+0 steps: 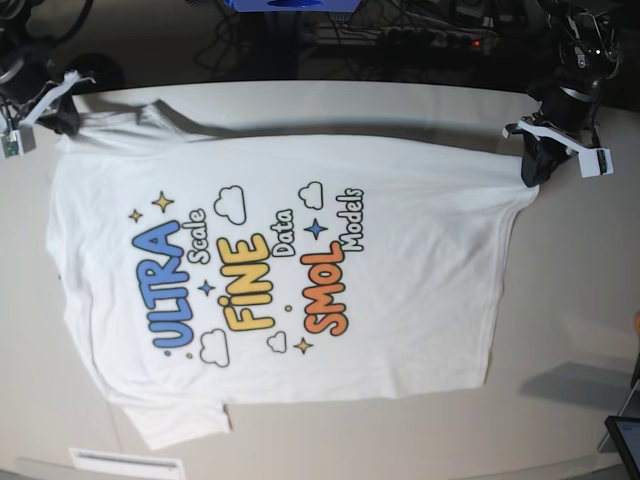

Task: Fold the T-shirt properly
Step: 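Lift the shoulders with both grippers and pull the shirt taut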

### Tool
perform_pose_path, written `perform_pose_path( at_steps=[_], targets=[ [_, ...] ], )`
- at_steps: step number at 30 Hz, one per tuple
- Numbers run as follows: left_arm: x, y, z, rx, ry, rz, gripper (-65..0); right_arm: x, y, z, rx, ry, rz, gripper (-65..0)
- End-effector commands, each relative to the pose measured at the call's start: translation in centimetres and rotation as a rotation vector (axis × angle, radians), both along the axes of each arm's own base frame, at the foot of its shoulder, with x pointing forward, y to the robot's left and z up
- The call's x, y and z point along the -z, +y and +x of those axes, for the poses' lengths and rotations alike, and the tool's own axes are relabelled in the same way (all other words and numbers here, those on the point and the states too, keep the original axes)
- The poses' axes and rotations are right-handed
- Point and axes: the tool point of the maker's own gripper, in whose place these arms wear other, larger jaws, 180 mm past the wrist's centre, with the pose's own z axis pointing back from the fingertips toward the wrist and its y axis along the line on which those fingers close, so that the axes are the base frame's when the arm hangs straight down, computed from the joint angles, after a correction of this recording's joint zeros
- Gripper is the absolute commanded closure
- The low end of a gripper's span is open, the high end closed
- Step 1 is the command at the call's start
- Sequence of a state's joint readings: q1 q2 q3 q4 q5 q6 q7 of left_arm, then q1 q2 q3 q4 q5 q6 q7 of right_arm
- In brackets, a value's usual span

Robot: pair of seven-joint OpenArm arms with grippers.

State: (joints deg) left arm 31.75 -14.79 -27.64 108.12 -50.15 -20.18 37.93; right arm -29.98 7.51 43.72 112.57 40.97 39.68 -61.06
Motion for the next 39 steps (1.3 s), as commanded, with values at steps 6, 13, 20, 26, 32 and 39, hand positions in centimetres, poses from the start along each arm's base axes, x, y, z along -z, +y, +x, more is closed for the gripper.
perform_pose_path(
  at_steps=[6, 13, 20, 26, 32, 39],
  targets=[
    [-1.3, 0.0, 0.6, 0.013, -0.046, 0.011, 0.0, -1.5, -0.2, 1.6, -0.048, -0.057, -0.029, -0.6],
    [-2.8, -0.8, 1.2, 0.041, -0.085, 0.031, 0.0, -1.5, 1.1, 2.7, -0.1, -0.07, -0.016, -0.6],
    [-3.0, -0.5, 1.1, 0.036, -0.089, 0.036, 0.0, -1.7, 1.1, 2.9, -0.117, -0.072, -0.026, -0.6],
    [-3.5, -0.6, 1.8, 0.038, -0.108, 0.036, 0.0, -2.4, 0.5, 3.5, -0.127, -0.09, -0.052, -0.6],
    [-3.6, -0.5, 1.9, 0.037, -0.113, 0.039, 0.0, -2.9, 0.1, 4.2, -0.145, -0.103, -0.074, -0.6],
    [-4.2, -0.6, 2.7, 0.037, -0.138, 0.036, 0.0, -3.4, 0.3, 5.3, -0.17, -0.122, -0.084, -0.6]
  ],
)
